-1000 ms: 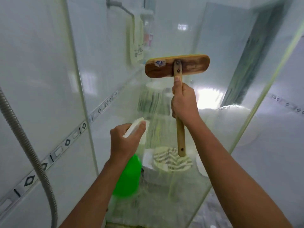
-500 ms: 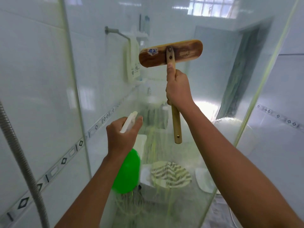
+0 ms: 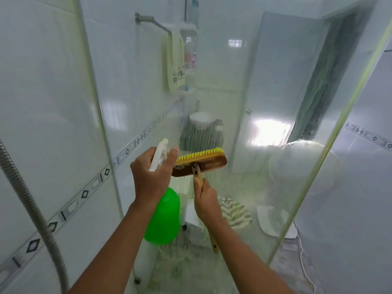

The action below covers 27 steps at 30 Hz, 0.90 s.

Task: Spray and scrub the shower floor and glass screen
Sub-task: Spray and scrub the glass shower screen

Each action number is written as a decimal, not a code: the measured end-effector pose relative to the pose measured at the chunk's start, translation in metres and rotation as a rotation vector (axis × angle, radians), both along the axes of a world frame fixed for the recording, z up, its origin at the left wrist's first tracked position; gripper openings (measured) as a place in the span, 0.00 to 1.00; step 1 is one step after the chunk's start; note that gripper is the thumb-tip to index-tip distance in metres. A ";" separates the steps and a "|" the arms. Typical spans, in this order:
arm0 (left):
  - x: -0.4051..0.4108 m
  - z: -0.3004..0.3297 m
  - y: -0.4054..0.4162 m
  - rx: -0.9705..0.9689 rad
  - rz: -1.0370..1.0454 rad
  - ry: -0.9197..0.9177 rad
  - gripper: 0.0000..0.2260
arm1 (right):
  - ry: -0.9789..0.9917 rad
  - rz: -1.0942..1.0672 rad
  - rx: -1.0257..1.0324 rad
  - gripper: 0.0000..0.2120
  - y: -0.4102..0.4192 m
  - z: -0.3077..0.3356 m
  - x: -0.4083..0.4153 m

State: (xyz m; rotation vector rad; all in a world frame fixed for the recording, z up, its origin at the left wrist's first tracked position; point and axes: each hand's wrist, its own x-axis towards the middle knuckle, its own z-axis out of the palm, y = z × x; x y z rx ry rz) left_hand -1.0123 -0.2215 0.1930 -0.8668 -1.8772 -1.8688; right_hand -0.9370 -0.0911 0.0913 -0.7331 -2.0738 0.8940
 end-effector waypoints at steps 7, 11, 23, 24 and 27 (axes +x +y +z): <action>0.000 -0.007 -0.020 -0.041 0.033 -0.053 0.18 | 0.201 0.044 0.016 0.22 -0.005 0.088 -0.016; -0.001 -0.010 -0.022 -0.078 0.032 -0.088 0.18 | 0.286 0.025 0.155 0.20 0.009 0.203 -0.038; 0.005 -0.030 -0.021 -0.118 0.003 -0.073 0.19 | -0.026 -0.049 -0.072 0.33 -0.001 -0.104 0.018; 0.007 -0.031 -0.020 -0.120 -0.009 -0.072 0.18 | 0.004 -0.065 -0.095 0.31 0.002 -0.100 0.020; 0.010 -0.029 -0.014 -0.145 -0.035 -0.057 0.17 | 0.105 -0.060 -0.062 0.26 0.010 -0.044 0.015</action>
